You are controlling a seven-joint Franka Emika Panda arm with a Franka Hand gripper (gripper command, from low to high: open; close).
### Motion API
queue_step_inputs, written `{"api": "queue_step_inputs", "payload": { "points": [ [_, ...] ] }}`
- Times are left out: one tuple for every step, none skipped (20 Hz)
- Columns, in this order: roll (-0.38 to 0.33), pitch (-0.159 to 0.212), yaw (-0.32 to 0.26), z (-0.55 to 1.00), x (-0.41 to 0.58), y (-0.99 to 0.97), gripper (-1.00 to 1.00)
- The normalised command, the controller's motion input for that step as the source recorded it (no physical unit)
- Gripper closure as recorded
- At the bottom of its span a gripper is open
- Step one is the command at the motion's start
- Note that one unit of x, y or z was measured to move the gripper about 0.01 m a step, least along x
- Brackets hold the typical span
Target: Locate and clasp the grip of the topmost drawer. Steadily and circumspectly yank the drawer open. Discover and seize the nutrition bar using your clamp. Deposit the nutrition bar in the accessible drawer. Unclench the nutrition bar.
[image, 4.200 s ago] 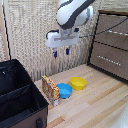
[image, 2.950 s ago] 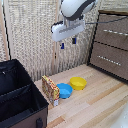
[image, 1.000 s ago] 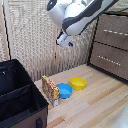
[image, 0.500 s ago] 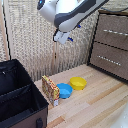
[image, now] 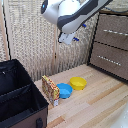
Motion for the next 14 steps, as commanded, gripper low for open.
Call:
{"api": "queue_step_inputs", "payload": {
  "points": [
    [-0.122, 0.0, 0.095, -0.03, -0.103, -0.76, -1.0],
    [-0.138, 0.0, 0.089, 0.0, -0.131, -0.73, -1.0],
    [-0.134, 0.0, 0.085, 0.0, -0.137, -0.75, -1.0],
    [-0.132, 0.0, 0.078, 0.0, -0.151, -0.76, -1.0],
    [-0.138, 0.0, 0.071, 0.0, -0.191, -0.76, -1.0],
    [-0.145, 0.0, 0.066, 0.0, -0.214, -0.75, -1.0],
    [-0.15, 0.0, 0.063, 0.0, -0.249, -0.74, -1.0],
    [-0.153, 0.0, 0.058, 0.0, -0.269, -0.73, -1.0],
    [-0.174, 0.0, 0.053, 0.0, -0.306, -0.67, -1.0],
    [-0.179, 0.0, 0.046, 0.02, -0.317, -0.66, -1.0],
    [-0.18, 0.0, 0.044, 0.02, -0.32, -0.65, -1.0],
    [-0.177, 0.0, 0.045, 0.02, -0.314, -0.65, -1.0],
    [-0.18, 0.0, 0.044, 0.03, -0.334, -0.65, -1.0],
    [-0.179, 0.0, 0.043, 0.01, -0.323, -0.64, -1.0]
  ]
}}
